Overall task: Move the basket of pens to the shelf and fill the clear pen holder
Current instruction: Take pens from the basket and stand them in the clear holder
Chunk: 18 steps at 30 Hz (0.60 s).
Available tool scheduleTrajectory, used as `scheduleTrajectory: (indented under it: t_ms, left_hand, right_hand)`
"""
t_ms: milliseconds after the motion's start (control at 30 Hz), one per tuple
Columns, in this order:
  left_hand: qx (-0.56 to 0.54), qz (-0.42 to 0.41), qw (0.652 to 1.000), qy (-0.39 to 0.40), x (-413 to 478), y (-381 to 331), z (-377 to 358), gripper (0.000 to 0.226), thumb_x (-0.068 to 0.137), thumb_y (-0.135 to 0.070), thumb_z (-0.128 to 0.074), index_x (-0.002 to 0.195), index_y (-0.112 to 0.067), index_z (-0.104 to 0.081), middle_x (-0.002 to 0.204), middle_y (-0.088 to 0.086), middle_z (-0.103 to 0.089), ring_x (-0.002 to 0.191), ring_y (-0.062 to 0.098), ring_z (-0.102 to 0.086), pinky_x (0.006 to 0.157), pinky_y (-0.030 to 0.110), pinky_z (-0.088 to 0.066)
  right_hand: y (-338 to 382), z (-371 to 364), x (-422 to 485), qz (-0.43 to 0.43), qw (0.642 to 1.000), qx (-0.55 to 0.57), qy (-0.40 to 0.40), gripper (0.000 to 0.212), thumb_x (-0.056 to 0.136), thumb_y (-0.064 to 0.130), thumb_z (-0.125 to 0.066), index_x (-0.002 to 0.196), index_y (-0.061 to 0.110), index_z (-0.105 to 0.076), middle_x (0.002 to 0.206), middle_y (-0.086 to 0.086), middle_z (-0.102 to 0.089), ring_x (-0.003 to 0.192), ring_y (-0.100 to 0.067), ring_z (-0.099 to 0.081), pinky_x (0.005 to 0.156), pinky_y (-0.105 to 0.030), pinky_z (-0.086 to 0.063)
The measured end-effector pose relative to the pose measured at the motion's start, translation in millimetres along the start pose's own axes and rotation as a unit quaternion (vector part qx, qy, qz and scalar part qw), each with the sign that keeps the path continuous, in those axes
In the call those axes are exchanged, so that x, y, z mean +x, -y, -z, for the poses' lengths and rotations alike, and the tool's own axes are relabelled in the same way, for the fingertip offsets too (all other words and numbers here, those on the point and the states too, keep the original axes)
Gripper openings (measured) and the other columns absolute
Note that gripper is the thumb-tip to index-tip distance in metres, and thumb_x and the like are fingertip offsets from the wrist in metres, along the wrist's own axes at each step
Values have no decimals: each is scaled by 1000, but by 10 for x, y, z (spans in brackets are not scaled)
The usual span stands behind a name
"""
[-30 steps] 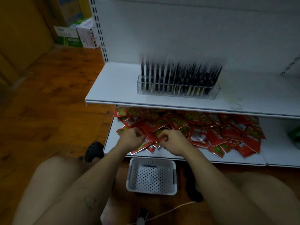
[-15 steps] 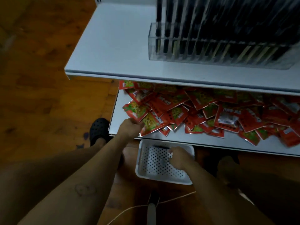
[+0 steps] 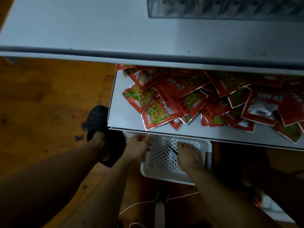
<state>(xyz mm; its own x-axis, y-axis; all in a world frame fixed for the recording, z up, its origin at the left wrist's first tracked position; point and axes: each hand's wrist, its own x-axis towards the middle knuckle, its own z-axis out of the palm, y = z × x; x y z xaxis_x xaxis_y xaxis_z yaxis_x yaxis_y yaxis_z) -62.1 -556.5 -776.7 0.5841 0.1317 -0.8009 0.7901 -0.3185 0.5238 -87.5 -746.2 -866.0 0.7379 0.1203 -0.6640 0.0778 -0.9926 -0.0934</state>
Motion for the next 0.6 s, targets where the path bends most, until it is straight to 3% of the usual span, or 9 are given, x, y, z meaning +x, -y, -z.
scheduleTrajectory:
  t_ms: [100,267,367,467,600]
  left_hand:
    - [-10,0,1000,8,-28,-4,-17,25,97,-38,-52,100,-14,-60,99,8,-66,85,20,-65,66,39,-54]
    - [8,8,1000,25,-110,49,-54,32,96,-42,-52,107,-13,-59,101,6,-68,83,18,-66,66,31,-50]
    - [8,7,1000,25,-150,96,-55,31,96,-38,-53,106,-10,-60,101,9,-69,78,17,-64,66,30,-48]
    - [-1,8,1000,20,-167,96,-27,27,97,-35,-53,103,-10,-60,99,10,-68,71,16,-61,66,31,-47]
    - [-2,2,1000,26,-149,107,-29,29,97,-38,-52,104,-11,-60,100,9,-68,75,16,-62,68,32,-48]
  right_hand:
    - [-7,-35,-81,-22,998,-52,38,32,88,6,-55,119,12,-61,121,-7,-58,114,-23,-55,92,-33,-46]
    - [-53,-70,-188,-29,989,-91,113,25,92,6,-52,112,12,-65,111,-5,-66,100,-19,-64,80,-30,-52]
    - [-101,-95,-223,-18,993,-54,107,24,92,9,-53,115,13,-58,113,-4,-66,101,-20,-64,81,-30,-50]
    - [-88,-77,-258,-20,996,-15,84,37,90,14,-58,126,14,-50,120,-5,-62,107,-21,-61,86,-31,-50]
    - [-10,-75,-232,-8,998,12,68,39,89,23,-63,126,16,-50,125,-5,-58,113,-21,-56,88,-30,-47]
